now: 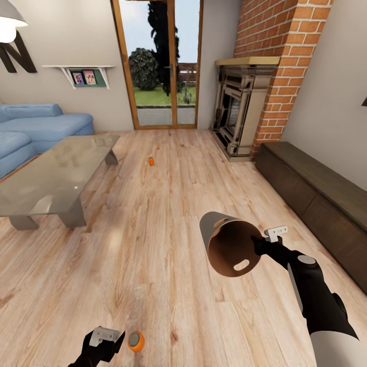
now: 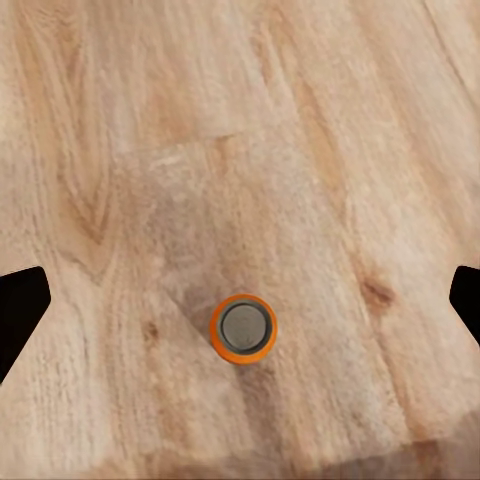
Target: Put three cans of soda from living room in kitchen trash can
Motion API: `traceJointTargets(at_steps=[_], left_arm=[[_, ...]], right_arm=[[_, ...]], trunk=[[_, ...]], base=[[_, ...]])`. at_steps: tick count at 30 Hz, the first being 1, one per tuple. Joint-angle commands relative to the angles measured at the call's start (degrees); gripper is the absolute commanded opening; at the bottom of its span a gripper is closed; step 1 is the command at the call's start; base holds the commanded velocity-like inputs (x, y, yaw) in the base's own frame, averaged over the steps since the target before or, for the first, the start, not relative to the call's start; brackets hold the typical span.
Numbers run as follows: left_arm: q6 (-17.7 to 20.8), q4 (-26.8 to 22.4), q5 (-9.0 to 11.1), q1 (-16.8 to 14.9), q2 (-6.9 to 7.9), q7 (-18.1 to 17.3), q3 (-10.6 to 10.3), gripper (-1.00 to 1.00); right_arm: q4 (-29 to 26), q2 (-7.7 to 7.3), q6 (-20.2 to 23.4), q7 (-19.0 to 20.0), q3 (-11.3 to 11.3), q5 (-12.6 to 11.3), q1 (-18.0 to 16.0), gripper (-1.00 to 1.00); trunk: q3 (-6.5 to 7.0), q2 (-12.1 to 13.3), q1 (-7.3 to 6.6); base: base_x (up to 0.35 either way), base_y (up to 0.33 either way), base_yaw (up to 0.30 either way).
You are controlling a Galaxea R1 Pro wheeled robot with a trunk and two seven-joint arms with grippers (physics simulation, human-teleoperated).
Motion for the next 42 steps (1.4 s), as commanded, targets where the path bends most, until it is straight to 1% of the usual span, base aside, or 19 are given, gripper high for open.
traceJointTargets(at_steps=[1, 7, 9, 10, 12, 14, 15, 16, 17, 18, 20, 22, 25, 26, 29, 30, 32, 38, 42], left_arm=[[0.01, -0.01, 0.04, 0.0, 0.01, 0.0, 0.01, 1.0], [0.42, -0.19, 0.28, -0.03, -0.08, -0.02, 0.1, 1.0], [2.84, -0.62, 0.51, -0.29, -0.29, -0.03, 0.1, 1.0], [5.98, -1.17, 0.65, -1.22, -0.58, -0.06, 0.08, 1.0], [14.0, -2.49, 0.79, -4.99, -0.95, -0.14, 0.06, 1.0], [17.44, -3.07, 0.85, -6.94, -1.07, -0.16, 0.06, 1.0], [20.0, -3.68, 0.9, -8.99, -1.14, -0.17, 0.05, 1.0], [20.97, -3.94, 0.9, -10.07, -1.17, -0.18, 0.05, 1.0], [22.48, -4.3, 0.8, -12.14, -1.2, -0.17, 0.05, 1.0], [23.11, -4.38, 0.76, -13.08, -1.23, -0.17, 0.07, 1.0], [25.13, -4.38, 0.66, -16.82, -1.44, -0.13, 0.11, 1.0], [25.82, -3.65, 0.56, -19.31, -1.78, 0.12, 0.13, 1.0], [26.0, -3.09, 0.58, -19.97, -2.01, 0.2, 0.13, 1.0], [26.14, -2.88, 0.58, -20.21, -2.29, 0.28, 0.13, 1.0], [28.33, -2.7, 0.58, -20.47, -3.31, 0.43, 0.14, 1.0], [30.17, -2.73, 0.68, -20.54, -3.78, 0.49, 0.14, 1.0], [32.06, -2.87, 0.76, -20.59, -4.18, 0.59, 0.11, 1.0], [34.1, -3.31, 0.54, -20.65, -4.55, 0.67, 0.09, 1.0], [34.45, -3.4, 0.57, -20.65, -4.51, 0.61, 0.06, 1.0]], right_arm=[[-0.08, 0.01, 0.06, 0.09, 0.0, -0.68, -0.03, -1.0], [-0.35, 0.02, 0.08, 0.09, 0.08, -0.68, -0.03, -1.0], [-0.39, 0.01, 0.09, 0.09, 0.09, -0.68, -0.03, -1.0], [-0.44, 0.01, 0.09, 0.09, 0.13, -0.68, -0.03, -1.0], [-0.49, 0.02, 0.09, 0.09, 0.2, -0.68, -0.03, -1.0], [-0.51, 0.01, 0.09, 0.09, 0.23, -0.68, -0.03, -1.0], [-0.51, 0.01, 0.09, 0.09, 0.25, -0.68, -0.03, -1.0], [-0.52, 0.01, 0.09, 0.09, 0.26, -0.68, -0.03, -1.0], [-0.52, 0.01, 0.09, 0.07, 0.3, -0.68, -0.03, -1.0], [-0.52, 0.03, 0.09, 0.05, 0.32, -0.66, -0.03, -1.0], [-0.59, 0.01, 0.12, 0.02, 0.41, -0.66, -0.03, -1.0], [-0.7, 0.06, 0.16, -0.01, 0.45, -0.61, -0.03, -1.0], [-0.81, 0.05, 0.15, -0.05, 0.44, -0.6, -0.03, -1.0], [-1.11, 0.03, 0.16, -0.03, 0.37, -0.6, -0.01, -1.0], [-1.91, 0.03, 0.17, -0.01, 0.22, -0.59, 0.03, -1.0], [-2.16, 0.04, 0.17, -0.01, 0.26, -0.59, 0.07, -1.0], [-2.39, 0.02, 0.17, -0.01, 0.36, -0.59, 0.12, -1.0], [-2.61, 0.03, 0.18, -0.02, 0.44, -0.59, 0.22, -1.0], [-2.63, 0.09, 0.18, -0.07, 0.5, -0.59, 0.23, -1.0]], trunk=[[-0.27, -0.42, 0.22], [-1.89, -2.83, 1.54], [-2.43, -3.63, 1.98], [-2.7, -4.03, 2.2], [-3.24, -4.83, 2.64], [-3.78, -5.63, 3.08], [-4.05, -6.04, 3.3], [-4.32, -6.44, 3.52], [-4.59, -6.84, 3.74], [-4.86, -7.24, 3.95], [-5.4, -8.04, 4.39], [-5.93, -8.84, 4.83], [-6.74, -10.05, 5.49], [-7.01, -10.45, 5.71], [-7.82, -11.65, 6.37], [-8.09, -12.05, 6.59], [-8.63, -12.85, 7.03], [-10.25, -15.26, 8.35], [-11.33, -16.86, 9.23]], base=[[0.0, 0.0, 0.0], [0.0, 0.0, 0.0], [0.0, 0.0, 0.0], [0.0, 0.0, 0.0], [0.0, 0.0, 0.0], [0.0, 0.0, 0.0], [0.0, 0.0, 0.0], [0.0, 0.0, 0.0], [0.0, 0.0, 0.0], [0.0, 0.0, 0.0], [0.0, 0.0, 0.0], [0.0, 0.0, 0.0], [0.0, 0.0, 0.0], [0.0, 0.0, 0.0], [0.0, 0.0, 0.0], [0.0, 0.0, 0.0], [0.0, 0.0, 0.0], [0.0, 0.0, 0.0], [0.0, 0.0, 0.0]])
